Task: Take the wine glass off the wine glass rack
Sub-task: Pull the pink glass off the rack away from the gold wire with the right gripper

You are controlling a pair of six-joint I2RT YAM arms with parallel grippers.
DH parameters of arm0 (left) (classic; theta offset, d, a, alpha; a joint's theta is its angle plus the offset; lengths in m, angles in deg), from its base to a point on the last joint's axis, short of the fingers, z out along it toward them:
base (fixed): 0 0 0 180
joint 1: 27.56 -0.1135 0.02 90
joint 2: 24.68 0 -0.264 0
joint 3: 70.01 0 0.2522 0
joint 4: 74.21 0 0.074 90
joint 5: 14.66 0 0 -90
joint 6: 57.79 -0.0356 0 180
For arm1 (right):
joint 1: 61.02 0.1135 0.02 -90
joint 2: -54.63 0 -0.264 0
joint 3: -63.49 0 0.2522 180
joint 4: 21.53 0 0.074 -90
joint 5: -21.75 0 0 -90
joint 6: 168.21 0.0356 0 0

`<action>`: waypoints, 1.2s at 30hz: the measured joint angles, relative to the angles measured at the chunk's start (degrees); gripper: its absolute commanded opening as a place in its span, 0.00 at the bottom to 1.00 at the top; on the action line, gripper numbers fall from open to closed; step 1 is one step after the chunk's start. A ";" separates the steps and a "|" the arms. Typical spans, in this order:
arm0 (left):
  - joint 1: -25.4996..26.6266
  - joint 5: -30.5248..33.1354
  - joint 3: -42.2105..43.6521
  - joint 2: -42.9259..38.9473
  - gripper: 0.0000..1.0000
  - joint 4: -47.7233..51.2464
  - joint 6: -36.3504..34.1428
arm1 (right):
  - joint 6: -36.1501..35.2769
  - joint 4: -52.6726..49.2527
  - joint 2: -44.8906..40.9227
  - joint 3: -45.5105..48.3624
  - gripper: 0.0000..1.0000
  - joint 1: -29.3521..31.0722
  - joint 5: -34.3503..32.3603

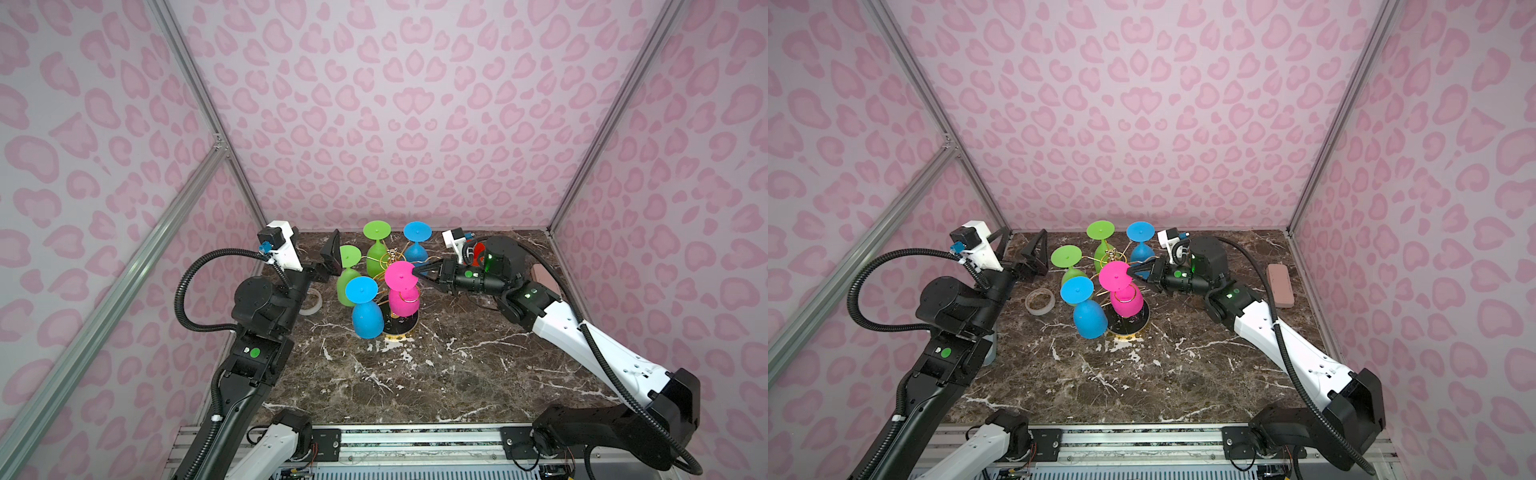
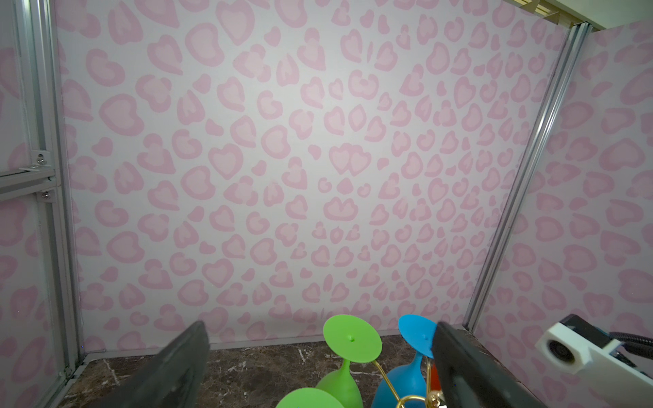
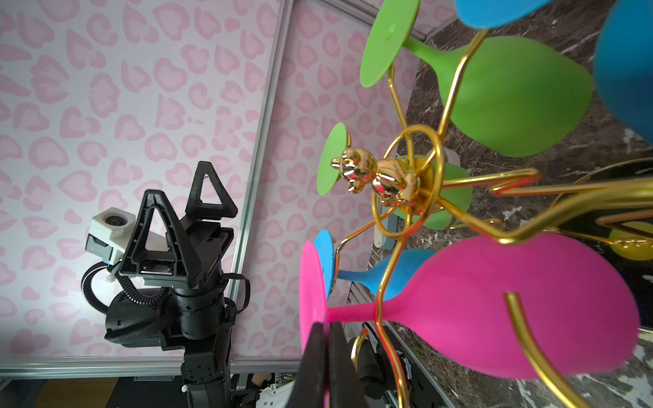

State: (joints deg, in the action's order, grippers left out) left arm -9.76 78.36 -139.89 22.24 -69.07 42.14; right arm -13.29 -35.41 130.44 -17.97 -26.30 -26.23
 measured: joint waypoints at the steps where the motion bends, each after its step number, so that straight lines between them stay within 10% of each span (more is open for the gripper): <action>1: 0.00 0.02 0.00 -0.04 0.99 0.00 0.00 | 0.00 0.11 0.20 0.00 0.00 0.02 -0.04; 36: 0.00 0.42 0.13 -0.33 1.00 0.02 -0.13 | -4.17 -9.29 -5.88 1.57 0.00 4.92 -0.42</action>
State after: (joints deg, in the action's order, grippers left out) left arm -9.76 78.78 -139.76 21.91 -69.05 42.01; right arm -17.46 -44.70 124.56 -16.40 -21.38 -26.65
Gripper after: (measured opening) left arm 0.995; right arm 0.049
